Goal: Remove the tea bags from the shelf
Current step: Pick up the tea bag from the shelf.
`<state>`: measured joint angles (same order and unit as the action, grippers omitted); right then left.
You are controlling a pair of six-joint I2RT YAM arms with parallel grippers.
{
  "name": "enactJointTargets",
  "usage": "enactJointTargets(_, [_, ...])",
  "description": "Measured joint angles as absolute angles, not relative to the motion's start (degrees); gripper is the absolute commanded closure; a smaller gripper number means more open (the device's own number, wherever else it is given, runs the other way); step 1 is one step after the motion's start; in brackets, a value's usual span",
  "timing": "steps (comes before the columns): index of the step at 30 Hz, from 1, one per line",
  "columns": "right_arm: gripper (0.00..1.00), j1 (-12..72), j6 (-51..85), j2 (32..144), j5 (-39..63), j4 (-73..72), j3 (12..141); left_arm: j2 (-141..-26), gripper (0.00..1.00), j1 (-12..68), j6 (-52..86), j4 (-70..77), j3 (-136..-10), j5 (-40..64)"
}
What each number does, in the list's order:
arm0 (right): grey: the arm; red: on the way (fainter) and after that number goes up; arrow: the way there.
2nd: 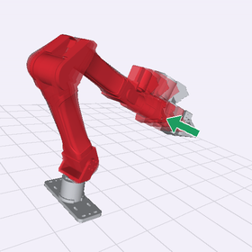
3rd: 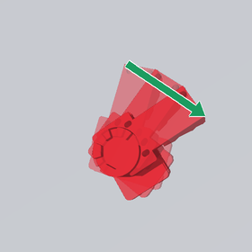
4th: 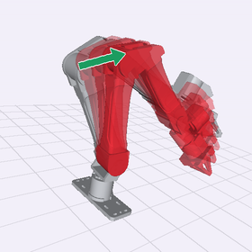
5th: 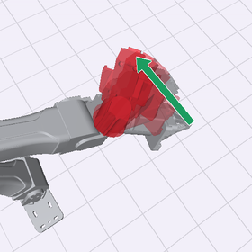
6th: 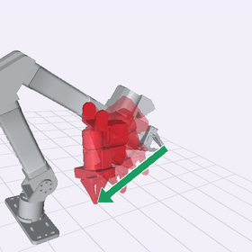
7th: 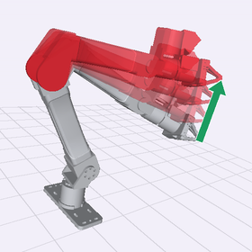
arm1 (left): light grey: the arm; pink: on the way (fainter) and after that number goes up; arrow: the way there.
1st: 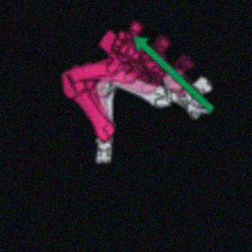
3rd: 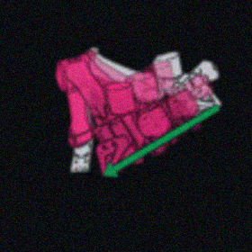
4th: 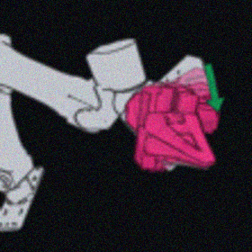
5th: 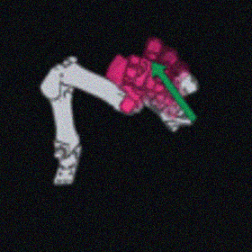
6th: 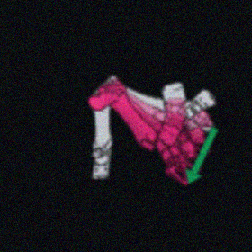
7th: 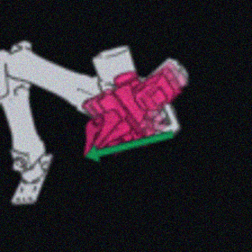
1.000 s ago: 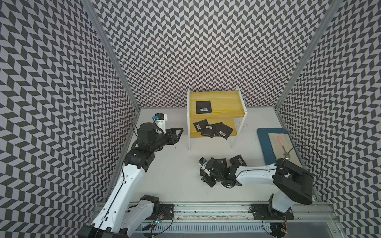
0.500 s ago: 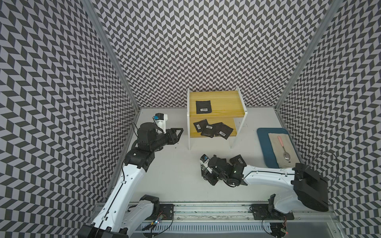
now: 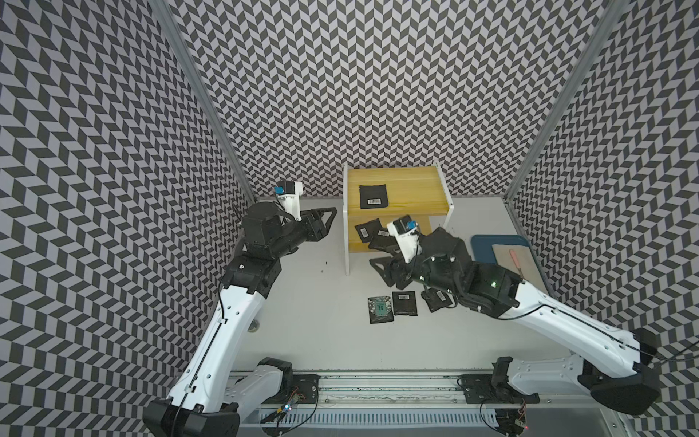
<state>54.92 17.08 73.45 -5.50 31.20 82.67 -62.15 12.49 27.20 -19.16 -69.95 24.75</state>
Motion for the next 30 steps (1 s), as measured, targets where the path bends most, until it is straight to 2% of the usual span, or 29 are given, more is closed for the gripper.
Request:
enactJointTargets(7, [0.29, 43.8, 19.6, 85.2, -5.1, 41.3, 107.9, -68.2, 0.41, 13.5, 26.9, -19.2, -74.8, 25.3])
enactJointTargets(11, [0.3, 40.4, 19.7, 92.9, -4.7, 45.3, 117.9, -71.4, 0.42, 14.3, 26.4, -19.6, -77.2, 25.3])
enactJointTargets(15, [0.29, 38.5, 20.3, 98.8, -3.8, 48.4, 122.9, -73.4, 0.44, 14.8, 25.7, -20.3, -78.1, 25.2])
enactJointTargets(21, [0.29, 37.4, 21.1, 105.4, -3.6, 52.0, 127.9, -74.6, 0.57, 15.0, 25.1, -21.0, -78.0, 24.9])
enactJointTargets(30, [0.29, 36.9, 21.1, 108.9, -2.8, 53.8, 129.5, -74.2, 0.59, 15.0, 25.0, -19.8, -77.3, 24.8])
